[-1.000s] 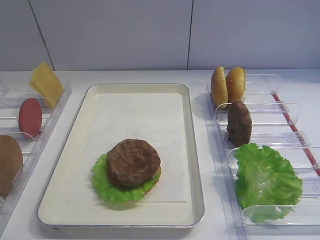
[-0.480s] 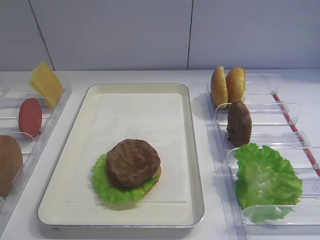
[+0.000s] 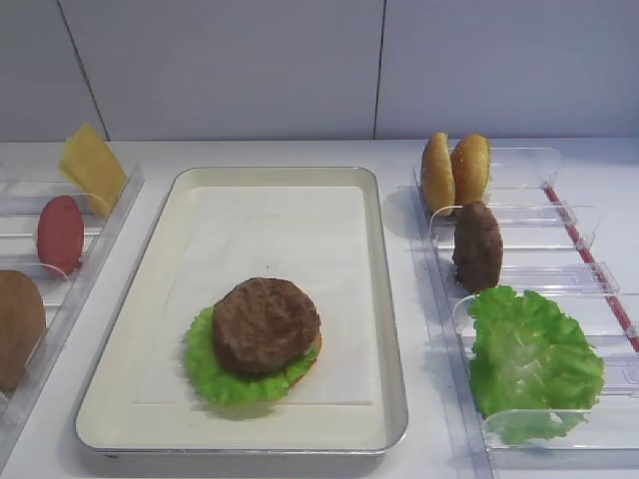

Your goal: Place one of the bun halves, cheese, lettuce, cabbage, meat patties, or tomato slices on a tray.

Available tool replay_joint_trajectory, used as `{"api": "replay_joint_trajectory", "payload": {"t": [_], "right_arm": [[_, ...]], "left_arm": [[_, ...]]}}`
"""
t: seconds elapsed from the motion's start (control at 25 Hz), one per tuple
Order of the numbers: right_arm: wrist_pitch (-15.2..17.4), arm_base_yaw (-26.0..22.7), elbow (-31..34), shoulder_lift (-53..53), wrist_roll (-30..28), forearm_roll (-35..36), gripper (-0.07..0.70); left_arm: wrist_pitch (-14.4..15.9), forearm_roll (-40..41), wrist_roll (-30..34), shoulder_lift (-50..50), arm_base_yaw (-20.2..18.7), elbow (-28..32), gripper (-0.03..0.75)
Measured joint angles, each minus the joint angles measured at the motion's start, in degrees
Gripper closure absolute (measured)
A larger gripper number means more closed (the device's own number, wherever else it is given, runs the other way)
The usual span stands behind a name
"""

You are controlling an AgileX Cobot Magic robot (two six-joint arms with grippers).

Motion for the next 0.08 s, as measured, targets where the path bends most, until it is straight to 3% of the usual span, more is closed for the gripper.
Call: {"api": "replay_joint_trajectory", "payload": {"t": [0.08], "right_arm": [[0.0, 0.0, 0.0, 0.0, 0.0, 0.0, 0.283]], "left_arm": [[0.0, 0.0, 0.0, 0.0, 0.0, 0.0, 0.243]]}}
